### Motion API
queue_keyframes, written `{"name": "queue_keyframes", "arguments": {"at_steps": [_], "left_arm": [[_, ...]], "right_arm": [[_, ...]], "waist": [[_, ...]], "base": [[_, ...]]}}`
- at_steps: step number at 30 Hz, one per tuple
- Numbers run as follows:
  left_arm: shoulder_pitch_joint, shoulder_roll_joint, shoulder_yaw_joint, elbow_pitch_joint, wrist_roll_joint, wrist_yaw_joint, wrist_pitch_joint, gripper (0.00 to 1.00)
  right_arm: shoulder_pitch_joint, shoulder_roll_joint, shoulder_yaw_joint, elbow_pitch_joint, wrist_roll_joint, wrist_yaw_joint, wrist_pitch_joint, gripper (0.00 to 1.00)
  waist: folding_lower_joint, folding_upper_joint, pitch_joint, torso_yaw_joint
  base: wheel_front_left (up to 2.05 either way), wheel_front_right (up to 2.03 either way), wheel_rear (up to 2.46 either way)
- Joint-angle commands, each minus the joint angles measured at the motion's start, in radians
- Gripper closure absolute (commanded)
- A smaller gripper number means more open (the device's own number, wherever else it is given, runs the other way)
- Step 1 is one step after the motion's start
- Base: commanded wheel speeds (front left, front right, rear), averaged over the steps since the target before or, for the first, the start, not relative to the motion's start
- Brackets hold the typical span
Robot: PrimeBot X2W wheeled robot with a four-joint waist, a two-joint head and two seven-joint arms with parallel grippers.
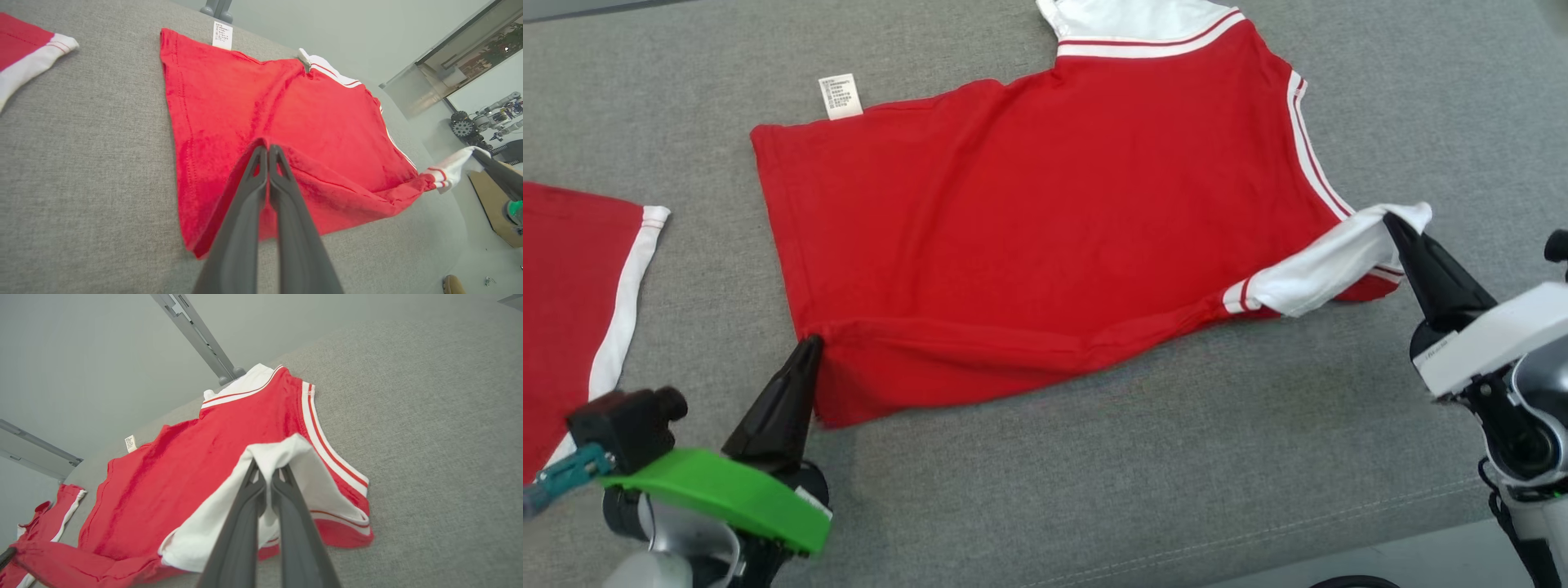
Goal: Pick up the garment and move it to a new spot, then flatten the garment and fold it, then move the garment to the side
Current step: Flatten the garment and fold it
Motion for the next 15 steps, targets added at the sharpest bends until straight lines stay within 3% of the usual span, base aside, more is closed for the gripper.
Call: {"name": "queue_keyframes", "arguments": {"at_steps": [1,9,15], "left_arm": [[-0.046,-0.019,-0.009,0.035,0.000,-0.008,0.013,1.00],[-0.226,-0.078,-0.044,0.264,0.026,-0.063,0.024,1.00],[-0.288,-0.101,-0.048,0.337,0.033,-0.082,0.019,1.00]], "right_arm": [[-0.037,-0.001,0.001,0.026,-0.015,0.000,0.009,1.00],[-0.198,-0.011,0.063,0.187,-0.064,0.000,0.036,1.00],[-0.255,-0.020,0.099,0.257,-0.084,0.000,0.012,1.00]], "waist": [[0.0001,0.0000,0.010,0.019],[0.0001,0.0000,0.028,0.060],[0.0001,0.0000,0.040,0.073]], "base": [[0.00,0.00,0.00],[0.00,0.00,0.00],[0.00,0.00,0.00]]}}
